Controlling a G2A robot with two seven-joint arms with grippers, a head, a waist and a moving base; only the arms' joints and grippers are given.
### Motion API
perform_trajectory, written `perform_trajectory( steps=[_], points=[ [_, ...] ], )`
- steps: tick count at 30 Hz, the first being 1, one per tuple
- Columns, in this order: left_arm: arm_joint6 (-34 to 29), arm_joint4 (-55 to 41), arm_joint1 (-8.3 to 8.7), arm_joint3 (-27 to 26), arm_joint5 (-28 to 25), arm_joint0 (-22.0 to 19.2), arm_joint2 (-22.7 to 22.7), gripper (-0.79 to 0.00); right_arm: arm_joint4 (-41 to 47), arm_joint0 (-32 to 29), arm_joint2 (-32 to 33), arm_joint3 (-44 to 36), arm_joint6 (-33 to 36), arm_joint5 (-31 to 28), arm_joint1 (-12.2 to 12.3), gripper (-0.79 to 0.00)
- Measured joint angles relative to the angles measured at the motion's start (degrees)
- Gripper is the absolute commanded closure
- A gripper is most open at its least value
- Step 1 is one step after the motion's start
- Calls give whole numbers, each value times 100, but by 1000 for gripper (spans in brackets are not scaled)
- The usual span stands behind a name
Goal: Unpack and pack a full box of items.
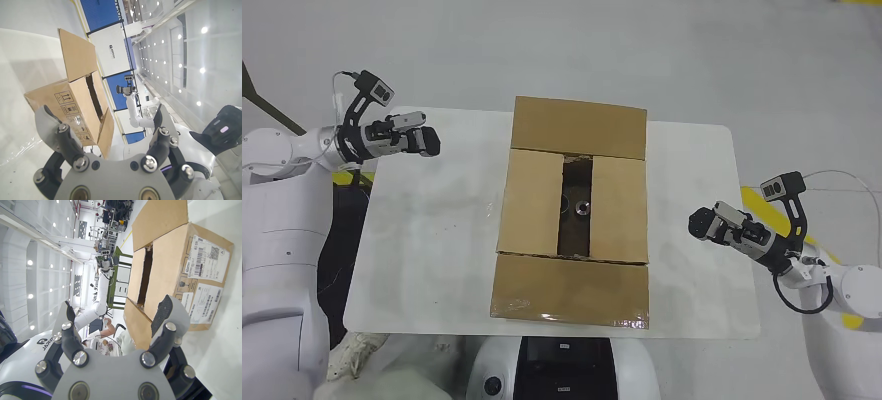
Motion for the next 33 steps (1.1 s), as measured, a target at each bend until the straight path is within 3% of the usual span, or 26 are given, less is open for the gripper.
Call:
perform_trajectory(
  steps=[23, 33],
  points=[
    [1, 2, -1, 0, -3, 1, 2, -785, -11, 5, -15, -22, -26, 13, 0, -785],
    [1, 2, -1, 0, -3, 1, 2, -785, -633, 648, -823, -546, 0, 827, 28, -785]
  ],
)
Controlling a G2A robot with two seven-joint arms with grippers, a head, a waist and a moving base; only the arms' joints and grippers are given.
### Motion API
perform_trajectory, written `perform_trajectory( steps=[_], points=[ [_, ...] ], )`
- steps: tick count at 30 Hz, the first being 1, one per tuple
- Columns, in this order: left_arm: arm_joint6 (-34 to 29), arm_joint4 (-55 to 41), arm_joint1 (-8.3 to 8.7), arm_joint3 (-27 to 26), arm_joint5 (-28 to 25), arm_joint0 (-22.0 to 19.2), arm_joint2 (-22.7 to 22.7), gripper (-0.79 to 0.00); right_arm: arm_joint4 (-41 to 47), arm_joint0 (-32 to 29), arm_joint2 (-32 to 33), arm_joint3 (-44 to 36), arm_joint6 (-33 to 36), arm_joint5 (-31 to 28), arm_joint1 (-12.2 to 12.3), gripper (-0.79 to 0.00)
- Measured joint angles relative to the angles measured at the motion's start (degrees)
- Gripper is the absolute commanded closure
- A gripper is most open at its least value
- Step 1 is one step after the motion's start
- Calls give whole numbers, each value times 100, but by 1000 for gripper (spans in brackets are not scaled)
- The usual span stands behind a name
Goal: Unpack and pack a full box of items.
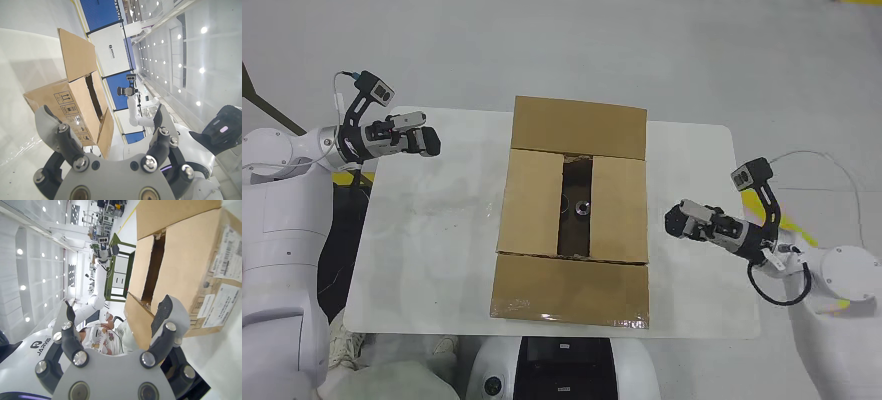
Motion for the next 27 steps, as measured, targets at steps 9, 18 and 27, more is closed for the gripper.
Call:
perform_trajectory(
  steps=[9, 18, 27],
  points=[
    [0, 0, 0, 0, 0, 0, 0, -785, -684, 916, -1427, 139, -311, 747, -87, -785],
    [0, 0, 0, 0, 0, 0, 0, -785, -907, 1622, -2688, 624, -809, 970, -273, -785],
    [0, 0, 0, 0, 0, 0, 0, -785, -951, 1863, -3061, 840, -872, 985, -341, -785]
  ],
)
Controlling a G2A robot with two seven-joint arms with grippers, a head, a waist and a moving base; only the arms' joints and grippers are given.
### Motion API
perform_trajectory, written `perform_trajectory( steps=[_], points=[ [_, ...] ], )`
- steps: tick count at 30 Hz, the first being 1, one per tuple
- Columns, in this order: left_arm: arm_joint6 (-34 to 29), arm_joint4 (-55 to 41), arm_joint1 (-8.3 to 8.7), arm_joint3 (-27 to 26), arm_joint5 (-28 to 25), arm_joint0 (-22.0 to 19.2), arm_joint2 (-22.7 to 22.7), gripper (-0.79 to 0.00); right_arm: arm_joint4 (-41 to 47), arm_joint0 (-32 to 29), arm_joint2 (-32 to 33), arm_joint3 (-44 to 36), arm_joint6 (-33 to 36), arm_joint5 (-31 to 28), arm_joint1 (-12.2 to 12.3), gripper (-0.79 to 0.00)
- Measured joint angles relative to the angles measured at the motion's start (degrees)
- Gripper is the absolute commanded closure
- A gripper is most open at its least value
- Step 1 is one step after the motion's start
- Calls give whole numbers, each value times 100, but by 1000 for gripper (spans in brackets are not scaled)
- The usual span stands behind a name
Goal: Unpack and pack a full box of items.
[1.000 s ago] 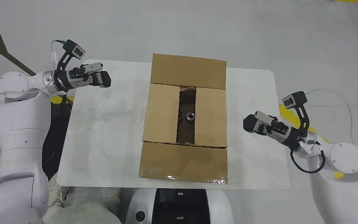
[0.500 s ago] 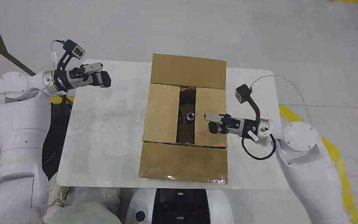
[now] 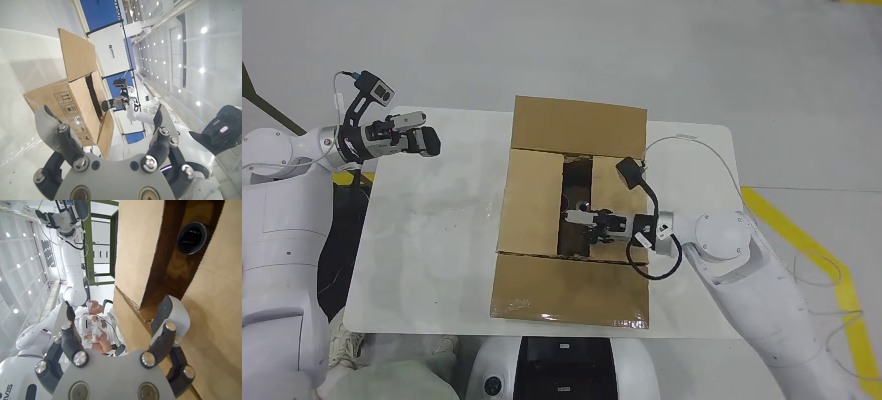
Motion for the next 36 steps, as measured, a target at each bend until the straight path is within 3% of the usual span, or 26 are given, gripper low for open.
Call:
perform_trajectory(
  steps=[12, 15, 21, 31, 36],
  points=[
    [8, 4, 0, -11, 6, 5, 3, -785, -57, -21, -109, 17, -119, -19, -19, -785],
    [251, 175, 10, -280, 139, 26, 47, -785, -93, 85, -311, 145, -240, -12, -67, -785],
    [495, 471, 9, -465, 441, -249, 283, -785, -13, 286, -584, 454, -312, -83, -149, -785],
    [258, 146, -111, 267, 628, -924, 861, -785, 395, 445, -887, 862, -321, -293, -275, -785],
    [205, 113, -119, 377, 570, -981, 910, -785, 540, 552, -1019, 1049, -300, -379, -337, -785]
  ],
)
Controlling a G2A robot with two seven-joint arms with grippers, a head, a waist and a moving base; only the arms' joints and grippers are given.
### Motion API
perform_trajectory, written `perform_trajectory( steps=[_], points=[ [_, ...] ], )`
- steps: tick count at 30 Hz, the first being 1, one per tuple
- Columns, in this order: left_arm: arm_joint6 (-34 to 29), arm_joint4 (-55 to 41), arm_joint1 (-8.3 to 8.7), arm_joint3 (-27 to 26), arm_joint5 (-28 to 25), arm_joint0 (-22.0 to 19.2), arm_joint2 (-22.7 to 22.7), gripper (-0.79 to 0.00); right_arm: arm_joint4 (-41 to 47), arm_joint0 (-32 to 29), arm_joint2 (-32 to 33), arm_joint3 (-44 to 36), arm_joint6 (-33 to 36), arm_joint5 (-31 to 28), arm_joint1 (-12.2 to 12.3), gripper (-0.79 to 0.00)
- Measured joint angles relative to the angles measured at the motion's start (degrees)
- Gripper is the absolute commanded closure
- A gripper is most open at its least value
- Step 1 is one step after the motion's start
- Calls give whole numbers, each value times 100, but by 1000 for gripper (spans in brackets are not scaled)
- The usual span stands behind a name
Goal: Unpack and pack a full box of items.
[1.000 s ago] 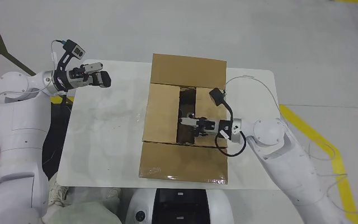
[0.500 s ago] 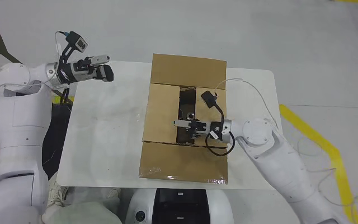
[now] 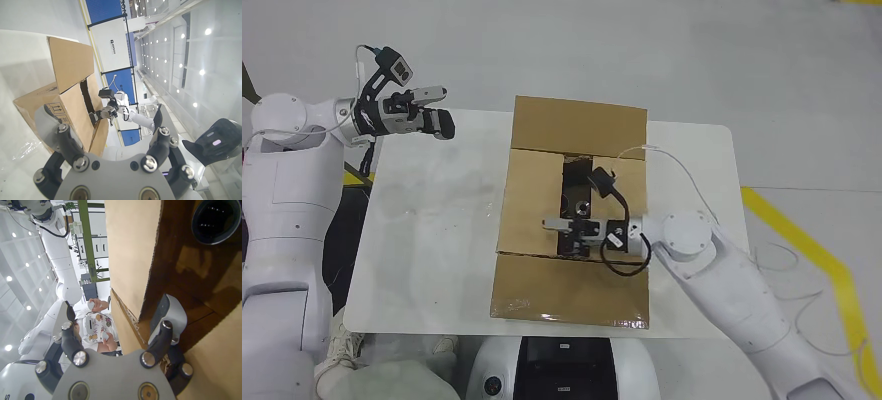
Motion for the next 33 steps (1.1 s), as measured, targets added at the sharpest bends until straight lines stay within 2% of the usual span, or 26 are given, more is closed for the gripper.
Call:
perform_trajectory(
  steps=[11, 24, 33],
  points=[
    [3, 2, 0, -4, 3, 2, -2, -785, 659, 105, -53, 312, 102, -478, -116, -785],
    [3, 2, 0, -4, 3, 2, -2, -785, 901, -36, 221, -408, 237, -980, -98, -785],
    [3, 2, 0, -4, 3, 2, -2, -785, 989, 329, -166, -378, -61, -1241, -281, -785]
  ],
)
